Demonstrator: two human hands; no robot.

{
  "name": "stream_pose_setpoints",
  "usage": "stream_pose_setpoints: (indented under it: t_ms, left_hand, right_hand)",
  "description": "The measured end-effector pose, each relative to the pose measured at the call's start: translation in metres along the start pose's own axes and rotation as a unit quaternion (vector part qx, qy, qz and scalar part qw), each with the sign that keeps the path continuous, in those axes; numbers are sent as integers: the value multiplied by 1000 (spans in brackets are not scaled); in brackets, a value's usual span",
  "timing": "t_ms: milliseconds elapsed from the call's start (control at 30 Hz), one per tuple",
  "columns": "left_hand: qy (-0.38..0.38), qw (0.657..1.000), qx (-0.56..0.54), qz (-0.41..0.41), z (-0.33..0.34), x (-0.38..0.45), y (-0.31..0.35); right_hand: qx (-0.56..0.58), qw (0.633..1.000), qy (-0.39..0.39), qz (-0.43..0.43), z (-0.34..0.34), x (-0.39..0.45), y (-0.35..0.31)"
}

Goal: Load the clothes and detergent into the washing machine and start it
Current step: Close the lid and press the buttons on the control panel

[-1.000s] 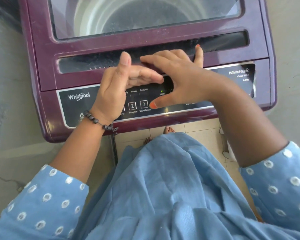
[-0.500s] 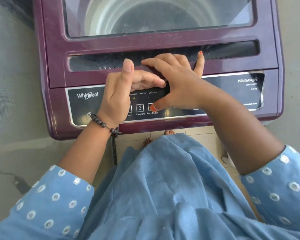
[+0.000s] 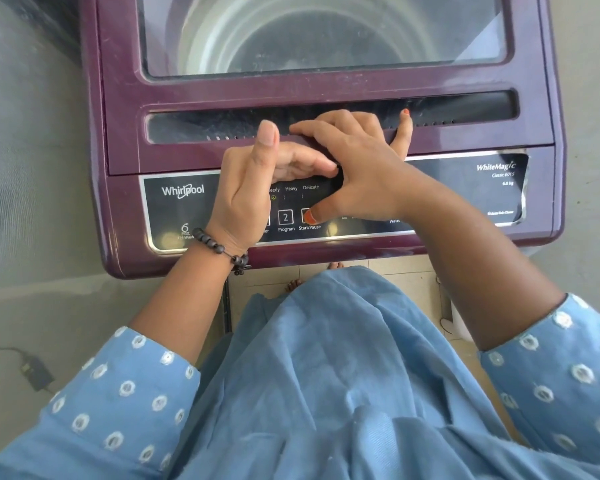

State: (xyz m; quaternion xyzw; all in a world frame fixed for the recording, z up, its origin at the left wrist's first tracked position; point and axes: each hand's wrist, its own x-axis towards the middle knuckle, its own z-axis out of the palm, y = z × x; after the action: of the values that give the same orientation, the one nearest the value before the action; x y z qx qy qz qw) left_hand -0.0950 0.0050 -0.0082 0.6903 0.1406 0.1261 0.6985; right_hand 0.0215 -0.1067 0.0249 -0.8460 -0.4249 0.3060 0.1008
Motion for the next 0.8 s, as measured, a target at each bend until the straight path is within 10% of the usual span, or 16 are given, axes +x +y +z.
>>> stream_pose_setpoints:
  t_ms: [800]
  left_hand:
    - [15,1000,17,-2,1,-10,0]
  right_hand:
    - [-6,1000,7,-7,7,-9,-3]
